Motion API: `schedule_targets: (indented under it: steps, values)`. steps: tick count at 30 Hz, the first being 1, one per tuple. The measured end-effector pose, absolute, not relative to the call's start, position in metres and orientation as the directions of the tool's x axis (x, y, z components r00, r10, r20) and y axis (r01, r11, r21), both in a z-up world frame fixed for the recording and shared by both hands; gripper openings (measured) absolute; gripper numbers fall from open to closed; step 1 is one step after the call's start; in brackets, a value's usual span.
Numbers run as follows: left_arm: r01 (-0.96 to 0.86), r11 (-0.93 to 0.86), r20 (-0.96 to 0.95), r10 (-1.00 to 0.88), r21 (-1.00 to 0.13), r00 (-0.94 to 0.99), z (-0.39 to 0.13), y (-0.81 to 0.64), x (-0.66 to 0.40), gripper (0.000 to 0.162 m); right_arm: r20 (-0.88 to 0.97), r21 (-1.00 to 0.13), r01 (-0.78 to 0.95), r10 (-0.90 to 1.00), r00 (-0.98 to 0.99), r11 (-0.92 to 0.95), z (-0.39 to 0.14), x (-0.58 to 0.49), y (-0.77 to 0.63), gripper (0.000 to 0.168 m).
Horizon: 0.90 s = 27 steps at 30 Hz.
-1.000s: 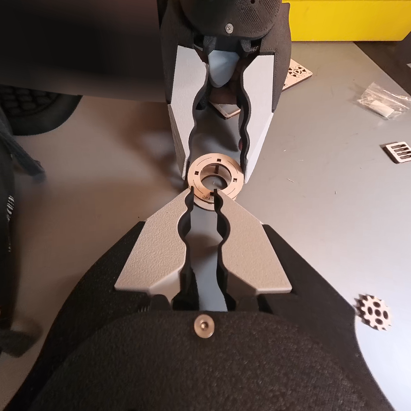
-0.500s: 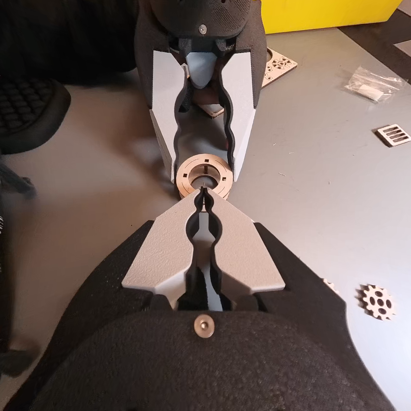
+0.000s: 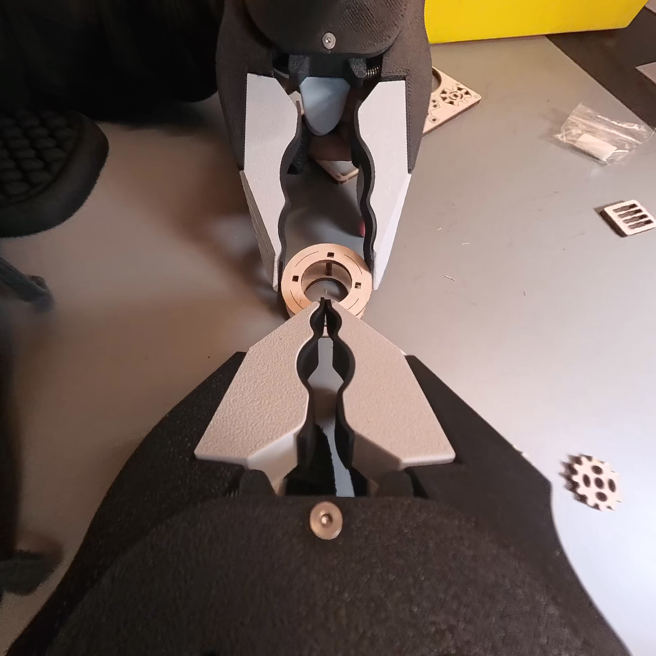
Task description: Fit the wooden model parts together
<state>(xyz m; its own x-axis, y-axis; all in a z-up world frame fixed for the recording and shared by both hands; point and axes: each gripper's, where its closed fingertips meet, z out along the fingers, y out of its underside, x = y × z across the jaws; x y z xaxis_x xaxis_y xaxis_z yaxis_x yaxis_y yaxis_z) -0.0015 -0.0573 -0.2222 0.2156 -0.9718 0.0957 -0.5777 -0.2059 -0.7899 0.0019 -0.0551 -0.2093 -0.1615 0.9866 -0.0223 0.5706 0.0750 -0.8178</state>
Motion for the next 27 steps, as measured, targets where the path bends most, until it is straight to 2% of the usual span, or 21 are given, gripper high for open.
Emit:
schedule_targets:
  steps: [6,13,18,27]
  values:
    - [-0.582,-0.221,0.105,-0.968,-0.782,0.226,-0.222,-0.057,-0.001,0.054,-0.088,-0.836,0.549,0.983,-0.163,0.016,-0.2,0.008,-0.051,0.006]
    - [-0.592,-0.227,0.108,-0.967,-0.773,0.231,-0.223,-0.057,-0.002,0.054,-0.018,-0.812,0.577,0.984,-0.175,0.088,-0.209,0.006,-0.054,0.0]
    - [-0.596,-0.236,0.114,-0.965,-0.768,0.234,-0.223,-0.058,-0.002,0.054,0.048,-0.761,0.629,0.981,-0.189,0.159,-0.21,0.006,-0.054,0.0]
    - [-0.599,-0.267,0.147,-0.959,-0.755,0.242,-0.224,-0.058,-0.003,0.053,0.008,-0.652,0.734,0.969,-0.247,0.193,-0.213,0.006,-0.054,0.0]
